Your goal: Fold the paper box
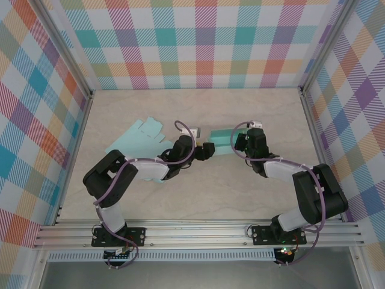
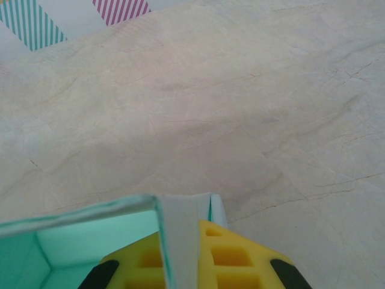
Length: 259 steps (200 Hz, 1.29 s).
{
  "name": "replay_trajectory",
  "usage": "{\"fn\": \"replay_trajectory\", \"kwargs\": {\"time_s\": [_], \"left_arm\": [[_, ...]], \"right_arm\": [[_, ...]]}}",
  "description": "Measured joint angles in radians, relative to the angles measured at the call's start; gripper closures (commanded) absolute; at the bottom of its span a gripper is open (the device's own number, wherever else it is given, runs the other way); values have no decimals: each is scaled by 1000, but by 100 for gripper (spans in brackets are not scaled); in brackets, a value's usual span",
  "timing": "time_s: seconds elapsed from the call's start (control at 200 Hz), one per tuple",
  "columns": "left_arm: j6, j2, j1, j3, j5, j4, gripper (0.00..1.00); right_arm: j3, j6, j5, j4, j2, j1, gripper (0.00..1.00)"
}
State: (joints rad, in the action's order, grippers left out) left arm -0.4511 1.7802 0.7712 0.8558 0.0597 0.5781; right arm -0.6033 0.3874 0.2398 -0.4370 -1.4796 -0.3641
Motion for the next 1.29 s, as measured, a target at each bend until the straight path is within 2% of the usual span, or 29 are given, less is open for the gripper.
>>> {"fn": "replay_trajectory", "kwargs": {"time_s": [0.375,0.52,0.695,0.805,0.915,1.12,1.295], "left_arm": [[82,-69,50,-127,-63,-9,25],[127,-189,75,-219,-58,-21,24],[163,-354,77,-228,-25,-77,24],[172,-422,77,-167,9,-161,26],[172,-414,77,-38,56,-281,29],[144,-333,61,155,94,-405,35],[104,-217,12,307,109,-526,35]], "right_arm": [[24,-8,3,-3,22,-6,90],[36,-24,2,25,40,-17,86],[60,-51,-5,95,44,-30,80],[66,-64,-5,127,48,-35,76],[67,-68,-5,146,63,-42,70],[67,-80,-6,211,124,-55,48],[66,-64,-15,352,273,-61,30]]}}
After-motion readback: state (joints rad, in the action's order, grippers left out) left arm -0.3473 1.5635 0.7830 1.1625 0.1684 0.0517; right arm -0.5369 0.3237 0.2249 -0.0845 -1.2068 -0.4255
